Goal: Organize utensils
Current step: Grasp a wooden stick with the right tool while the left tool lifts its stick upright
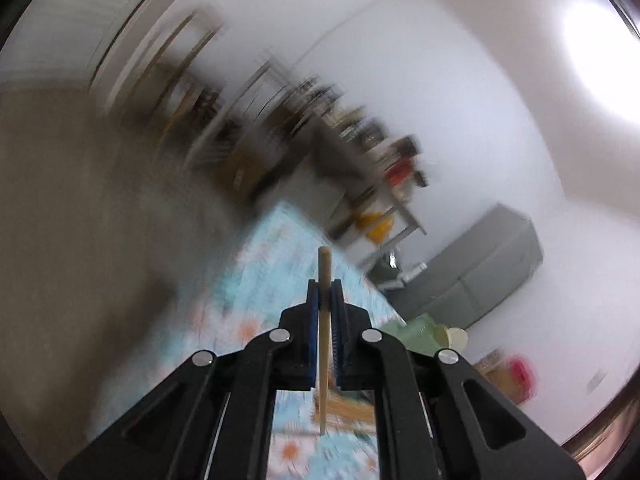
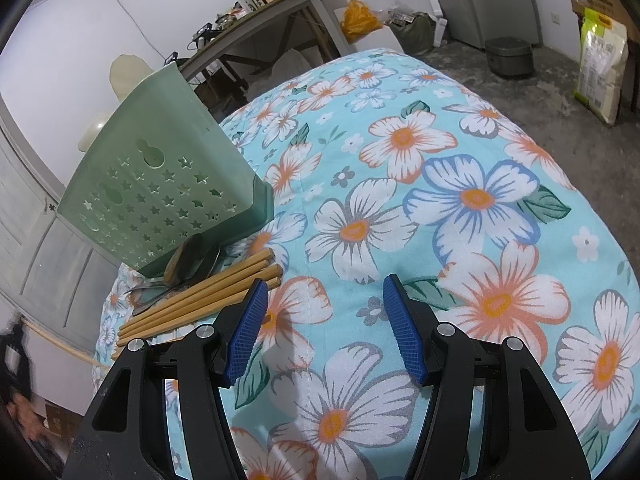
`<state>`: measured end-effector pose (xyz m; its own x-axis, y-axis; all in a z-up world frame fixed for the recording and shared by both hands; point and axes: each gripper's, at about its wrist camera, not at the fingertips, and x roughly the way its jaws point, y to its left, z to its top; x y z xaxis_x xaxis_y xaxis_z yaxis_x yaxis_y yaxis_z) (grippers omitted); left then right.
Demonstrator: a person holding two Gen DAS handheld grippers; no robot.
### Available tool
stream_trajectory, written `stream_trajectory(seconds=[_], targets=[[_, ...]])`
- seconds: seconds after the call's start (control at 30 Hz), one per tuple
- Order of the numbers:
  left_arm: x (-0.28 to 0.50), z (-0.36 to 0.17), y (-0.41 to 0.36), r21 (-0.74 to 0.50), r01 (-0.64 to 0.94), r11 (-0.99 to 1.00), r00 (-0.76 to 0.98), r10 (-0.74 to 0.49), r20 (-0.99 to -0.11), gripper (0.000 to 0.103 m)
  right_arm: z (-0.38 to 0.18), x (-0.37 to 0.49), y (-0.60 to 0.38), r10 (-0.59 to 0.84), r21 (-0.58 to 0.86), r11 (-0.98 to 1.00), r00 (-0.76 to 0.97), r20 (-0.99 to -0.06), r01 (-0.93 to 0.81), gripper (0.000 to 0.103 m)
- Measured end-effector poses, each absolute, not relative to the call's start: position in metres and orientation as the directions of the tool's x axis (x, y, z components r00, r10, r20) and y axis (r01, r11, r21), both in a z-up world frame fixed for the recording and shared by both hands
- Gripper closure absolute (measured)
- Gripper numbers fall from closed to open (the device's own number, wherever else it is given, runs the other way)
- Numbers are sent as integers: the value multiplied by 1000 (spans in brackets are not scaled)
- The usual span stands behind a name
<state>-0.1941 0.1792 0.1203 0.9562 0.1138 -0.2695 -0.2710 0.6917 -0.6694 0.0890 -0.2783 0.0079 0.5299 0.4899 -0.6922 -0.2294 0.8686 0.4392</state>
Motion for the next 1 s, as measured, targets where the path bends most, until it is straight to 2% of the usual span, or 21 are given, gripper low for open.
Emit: stream_trajectory(seconds=[0.1,0.17,0.33,0.4,0.57,0.7,0.93,0.97,1.0], targets=[[-195,165,160,-520,-243,819,966,155,-207,98,8,90,-281,507,471,856,519,-688,-213,45],[-190,177,146,-422,-245,873,964,174,-200,98,7,92,-287,534,516,835,501,-681,-189,46],[-165,152,112,-268,-242,932,945,164,-283,98,8,94,-298,653,650,741,404,-641,-168,49],[-164,148,101,-221,-245,944,947,185,-262,98,7,95,-296,693,689,705,366,-621,-166,52],[-166,141,104,-244,-240,940,950,176,-259,98,1,102,-274,753,747,649,258,-605,-145,64],[-166,139,109,-257,-248,934,949,181,-259,98,-7,114,-256,722,718,686,230,-652,-117,66],[-164,139,112,-265,-246,932,951,179,-253,98,-16,128,-245,739,757,653,242,-628,-31,68],[-162,139,112,-268,-246,931,951,179,-253,98,-15,129,-244,730,748,663,246,-638,-29,71],[-162,139,113,-273,-245,930,951,176,-253,98,-15,130,-242,715,733,679,248,-653,-28,84]])
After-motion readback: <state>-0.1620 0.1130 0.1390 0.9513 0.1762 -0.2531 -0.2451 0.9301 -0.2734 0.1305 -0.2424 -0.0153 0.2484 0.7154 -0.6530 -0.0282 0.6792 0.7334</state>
